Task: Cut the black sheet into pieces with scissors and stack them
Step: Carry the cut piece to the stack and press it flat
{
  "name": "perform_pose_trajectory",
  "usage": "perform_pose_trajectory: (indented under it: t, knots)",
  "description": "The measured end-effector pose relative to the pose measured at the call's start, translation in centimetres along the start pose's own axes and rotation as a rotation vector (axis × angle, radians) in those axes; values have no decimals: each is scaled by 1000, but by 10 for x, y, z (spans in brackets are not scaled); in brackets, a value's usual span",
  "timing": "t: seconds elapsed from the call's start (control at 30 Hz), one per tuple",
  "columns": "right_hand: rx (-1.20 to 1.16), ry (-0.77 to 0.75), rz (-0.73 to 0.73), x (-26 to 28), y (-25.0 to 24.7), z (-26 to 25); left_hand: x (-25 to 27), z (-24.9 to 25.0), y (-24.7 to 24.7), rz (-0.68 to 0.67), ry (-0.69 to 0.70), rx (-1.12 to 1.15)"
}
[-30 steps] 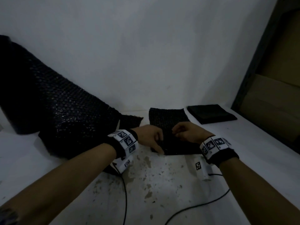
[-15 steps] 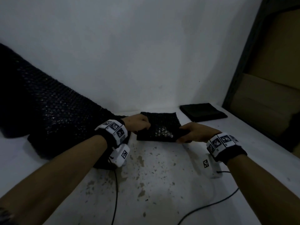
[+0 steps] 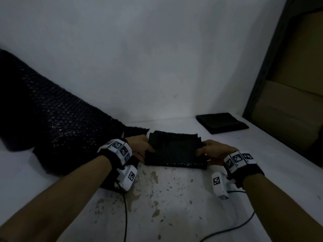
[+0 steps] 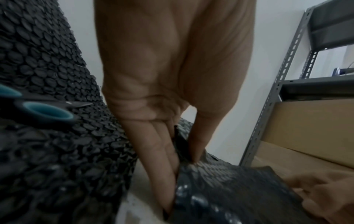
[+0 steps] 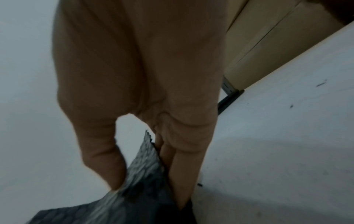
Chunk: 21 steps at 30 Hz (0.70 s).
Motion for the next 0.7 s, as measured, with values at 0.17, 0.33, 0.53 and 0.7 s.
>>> perform_pose_trajectory:
  t: [0.17,0.33,0.53,0.7]
  knots:
    - [59,67,80,-7,-8,2,-6,5,-2,65,-18,-15]
    - [148,108,120,-15,-14,0,-13,15,-2,35,0,-8]
    - [236,133,136,-23,-19,-3,-21,21,-3,35,-34,-99]
    - [320,120,131,-31,-21,-5,-21,17,-3,-67,-94,-162]
Point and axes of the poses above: each hand's wrist, its own x-axis away from the middle knuckle, its own y-axis out of the palm, z = x × y, the point moved 7 cm from there along -x, towards the middle knuckle, and after that the axes turned 11 degrees about -z, right-handed, at the moved point
